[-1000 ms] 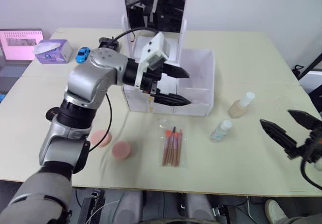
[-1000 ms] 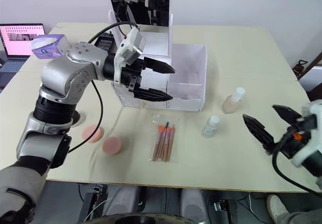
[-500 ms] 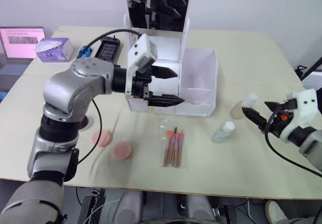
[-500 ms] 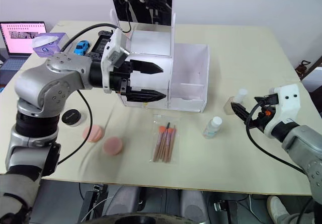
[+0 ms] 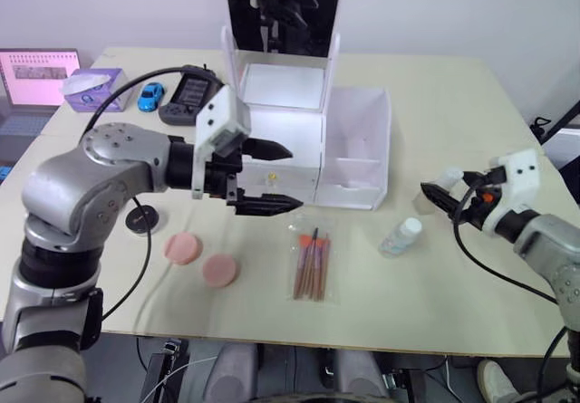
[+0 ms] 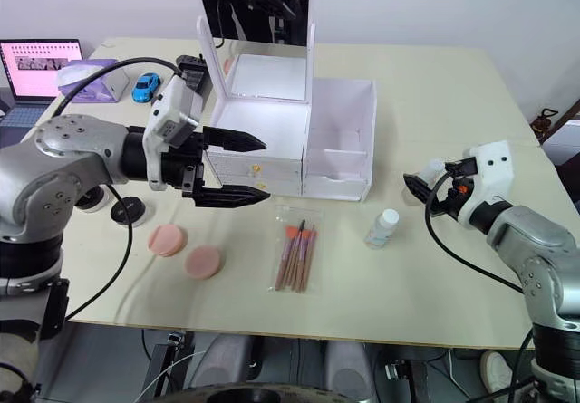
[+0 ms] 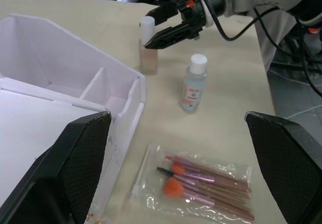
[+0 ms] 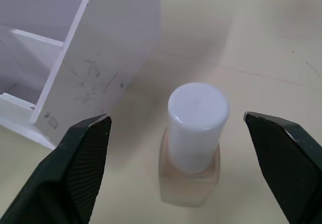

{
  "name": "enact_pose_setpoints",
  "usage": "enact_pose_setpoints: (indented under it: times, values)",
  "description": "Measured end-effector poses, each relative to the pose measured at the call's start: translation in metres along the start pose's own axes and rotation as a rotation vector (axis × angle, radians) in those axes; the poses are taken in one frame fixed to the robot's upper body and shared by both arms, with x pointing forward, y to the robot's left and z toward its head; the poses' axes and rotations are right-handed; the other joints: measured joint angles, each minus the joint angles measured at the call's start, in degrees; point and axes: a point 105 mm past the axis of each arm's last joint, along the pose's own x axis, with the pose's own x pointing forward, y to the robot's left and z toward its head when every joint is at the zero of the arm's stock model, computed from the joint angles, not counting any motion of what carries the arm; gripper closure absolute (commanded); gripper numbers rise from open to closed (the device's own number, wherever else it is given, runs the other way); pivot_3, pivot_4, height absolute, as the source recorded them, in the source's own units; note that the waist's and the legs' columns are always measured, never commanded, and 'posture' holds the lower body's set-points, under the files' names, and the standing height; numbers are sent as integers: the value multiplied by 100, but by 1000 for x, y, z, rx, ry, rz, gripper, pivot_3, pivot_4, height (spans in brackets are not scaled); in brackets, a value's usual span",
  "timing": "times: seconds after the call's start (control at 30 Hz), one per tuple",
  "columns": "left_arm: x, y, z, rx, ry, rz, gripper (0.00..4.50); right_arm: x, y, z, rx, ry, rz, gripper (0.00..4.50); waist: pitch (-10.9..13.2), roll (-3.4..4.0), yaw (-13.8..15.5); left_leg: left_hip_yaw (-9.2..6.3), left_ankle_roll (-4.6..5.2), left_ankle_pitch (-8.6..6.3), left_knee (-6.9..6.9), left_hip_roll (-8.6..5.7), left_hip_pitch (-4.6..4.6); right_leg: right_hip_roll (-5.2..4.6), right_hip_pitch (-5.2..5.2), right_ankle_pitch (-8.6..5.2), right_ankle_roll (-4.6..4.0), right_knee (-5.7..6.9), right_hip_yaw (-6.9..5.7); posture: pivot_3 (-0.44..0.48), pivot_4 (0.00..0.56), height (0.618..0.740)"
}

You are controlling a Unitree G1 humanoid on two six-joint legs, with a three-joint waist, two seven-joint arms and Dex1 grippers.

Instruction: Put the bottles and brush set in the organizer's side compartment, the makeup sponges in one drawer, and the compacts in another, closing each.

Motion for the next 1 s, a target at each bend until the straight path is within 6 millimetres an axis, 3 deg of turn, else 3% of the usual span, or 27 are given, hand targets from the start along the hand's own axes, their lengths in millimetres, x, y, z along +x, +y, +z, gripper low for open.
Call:
enact_pose_setpoints:
  times: [0.13,0.17,0.57,0.8,1.0]
  values:
    - [0,0,-2,-8,-1,13,0,3,-1,-2,-6,4,-1,3400,0,0,-1,0,0,0,-3,0,0,2,-3,2,2,1,0,0,150,740]
    - [0,1,-2,-8,0,18,0,3,0,-2,-7,-1,2,3713,0,0,-2,0,0,0,-3,0,0,2,-3,2,2,1,1,0,150,740]
    - [-3,4,-1,1,-11,24,0,-3,9,16,-22,-69,25,3713,0,0,-2,2,0,0,-2,0,0,3,-3,1,0,1,5,0,150,740]
    - [0,4,-4,1,-14,0,0,-8,15,-6,7,27,67,3713,0,0,4,3,0,0,-2,0,-1,3,-3,1,0,0,5,0,150,740]
    - [0,4,-4,15,-9,4,0,-10,16,-6,-10,35,81,3713,0,0,-2,4,0,0,-2,1,3,4,-3,1,-1,3,8,0,150,740]
